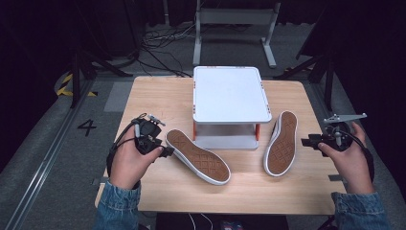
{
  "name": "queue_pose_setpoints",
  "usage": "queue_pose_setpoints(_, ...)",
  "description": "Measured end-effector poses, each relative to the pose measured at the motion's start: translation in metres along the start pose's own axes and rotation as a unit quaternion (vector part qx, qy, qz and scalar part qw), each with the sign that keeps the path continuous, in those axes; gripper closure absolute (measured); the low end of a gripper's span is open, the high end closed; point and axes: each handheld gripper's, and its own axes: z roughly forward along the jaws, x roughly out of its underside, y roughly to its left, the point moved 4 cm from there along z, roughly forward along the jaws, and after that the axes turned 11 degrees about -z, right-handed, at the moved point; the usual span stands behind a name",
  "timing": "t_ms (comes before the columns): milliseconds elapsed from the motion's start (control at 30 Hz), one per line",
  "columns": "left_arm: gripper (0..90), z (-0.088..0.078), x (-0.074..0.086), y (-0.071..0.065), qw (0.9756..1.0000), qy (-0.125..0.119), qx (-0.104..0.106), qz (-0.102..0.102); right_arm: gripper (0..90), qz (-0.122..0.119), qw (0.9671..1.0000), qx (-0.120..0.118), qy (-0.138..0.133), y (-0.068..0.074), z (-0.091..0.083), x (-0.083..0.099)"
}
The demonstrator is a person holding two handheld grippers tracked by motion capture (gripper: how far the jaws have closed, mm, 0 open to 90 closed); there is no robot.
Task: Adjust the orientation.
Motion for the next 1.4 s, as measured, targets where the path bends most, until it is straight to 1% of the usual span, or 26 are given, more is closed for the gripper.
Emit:
queue_pose_setpoints(33,38.8,-0.001,0.0,0.0,0.9998,0.002,-0.013,0.013,59.8,-0.011,0.9998,0.018,-0.001,-0.001,-0.001,0.0)
queue_pose_setpoints(67,38.1,-0.001,0.0,-0.001,0.9996,0.0,-0.018,0.021,60.0,-0.012,0.9997,0.021,-0.003,-0.001,-0.002,0.0)
queue_pose_setpoints(133,38.1,-0.001,-0.002,-0.003,0.9994,-0.002,-0.021,0.027,58.9,-0.017,0.9997,0.015,-0.004,-0.001,-0.001,0.002)
queue_pose_setpoints(167,38.6,-0.001,-0.003,-0.004,0.9993,-0.006,-0.018,0.031,60.1,-0.02,0.9997,0.01,-0.007,0.0,-0.001,0.003)
queue_pose_setpoints(233,41.8,0.0,-0.006,-0.007,0.9993,-0.01,-0.011,0.035,62.0,-0.02,0.9998,-0.002,0.006,0.0,0.001,0.007)
queue_pose_setpoints(333,49.7,0.005,-0.007,-0.013,0.9992,0.007,0.01,0.038,63.0,-0.011,0.9999,-0.007,0.007,0.001,0.002,0.011)
queue_pose_setpoints(400,51.0,0.007,-0.007,-0.014,0.9991,0.014,0.011,0.038,63.4,-0.009,0.9999,-0.008,0.006,0.002,0.001,0.012)
queue_pose_setpoints(433,54.8,0.008,-0.007,-0.015,0.9989,0.022,0.011,0.039,63.8,-0.006,0.9999,-0.009,0.007,0.002,0.001,0.013)
queue_pose_setpoints(500,57.9,0.012,-0.009,-0.018,0.9989,0.03,0.019,0.031,64.7,0.0,0.9999,-0.012,0.007,0.003,-0.001,0.015)
queue_pose_setpoints(533,57.8,0.013,-0.01,-0.019,0.9986,0.034,0.022,0.034,64.6,0.001,0.9999,-0.011,0.007,0.002,-0.002,0.017)
queue_pose_setpoints(633,52.3,0.019,-0.013,-0.027,0.9966,0.044,0.023,0.066,64.0,-0.005,0.9997,-0.015,0.016,0.002,-0.001,0.021)
queue_pose_setpoints(700,51.8,0.022,-0.014,-0.03,0.995,0.046,0.02,0.086,64.5,0.0,0.9995,-0.026,0.015,0.004,0.0,0.024)
queue_pose_setpoints(767,51.8,0.025,-0.015,-0.033,0.9938,0.049,0.011,0.099,64.6,0.0,0.9995,-0.029,0.013,0.005,0.0,0.024)
queue_pose_setpoints(800,51.8,0.026,-0.016,-0.034,0.994,0.049,0.012,0.097,64.3,-0.003,0.9995,-0.03,0.011,0.006,0.0,0.024)
queue_pose_setpoints(867,59.1,0.028,-0.016,-0.035,0.9951,0.05,0.018,0.084,64.0,-0.001,0.9995,-0.031,0.005,0.007,-0.001,0.024)
queue_pose_setpoints(900,62.7,0.03,-0.016,-0.036,0.9953,0.045,0.022,0.082,64.3,0.011,0.9994,-0.032,0.006,0.007,-0.001,0.025)
queue_pose_setpoints(933,66.8,0.033,-0.017,-0.039,0.9954,0.044,0.022,0.083,65.0,0.019,0.9992,-0.034,0.013,0.007,-0.001,0.025)
queue_pose_setpoints(967,74.8,0.036,-0.017,-0.04,0.9953,0.04,0.028,0.083,66.3,0.018,0.9993,-0.028,0.016,0.007,-0.001,0.026)
queue_pose_setpoints(1033,81.5,0.041,-0.019,-0.045,0.9947,0.037,0.036,0.089,70.7,0.029,0.9986,-0.032,0.031,0.008,0.0,0.027)
queue_pose_setpoints(1067,83.2,0.041,-0.019,-0.045,0.9947,0.037,0.036,0.089,74.1,0.029,0.9983,-0.033,0.039,0.008,0.001,0.028)
queue_pose_setpoints(1100,85.6,0.047,-0.018,-0.049,0.9938,0.045,0.035,0.096,76.5,0.031,0.9978,-0.031,0.05,0.008,0.001,0.029)
queue_pose_setpoints(1133,86.6,0.047,-0.018,-0.049,0.9938,0.045,0.035,0.096,76.5,0.031,0.9978,-0.031,0.05,0.008,0.001,0.029)
queue_pose_setpoints(1167,87.8,0.055,-0.016,-0.052,0.9925,0.058,0.032,0.102,78.1,0.023,0.9975,-0.032,0.059,0.009,0.002,0.029)
queue_pose_setpoints(1200,88.7,0.055,-0.016,-0.052,0.9925,0.058,0.032,0.102,78.1,0.023,0.9975,-0.032,0.059,0.009,0.002,0.029)
queue_pose_setpoints(1267,89.0,0.066,-0.015,-0.055,0.991,0.072,0.024,0.11,77.7,0.02,0.9974,-0.033,0.06,0.009,0.001,0.029)
queue_pose_setpoints(1400,89.0,0.075,-0.015,-0.057,0.9895,0.087,0.018,0.115,77.2,0.018,0.9976,-0.031,0.059,0.01,0.002,0.029)
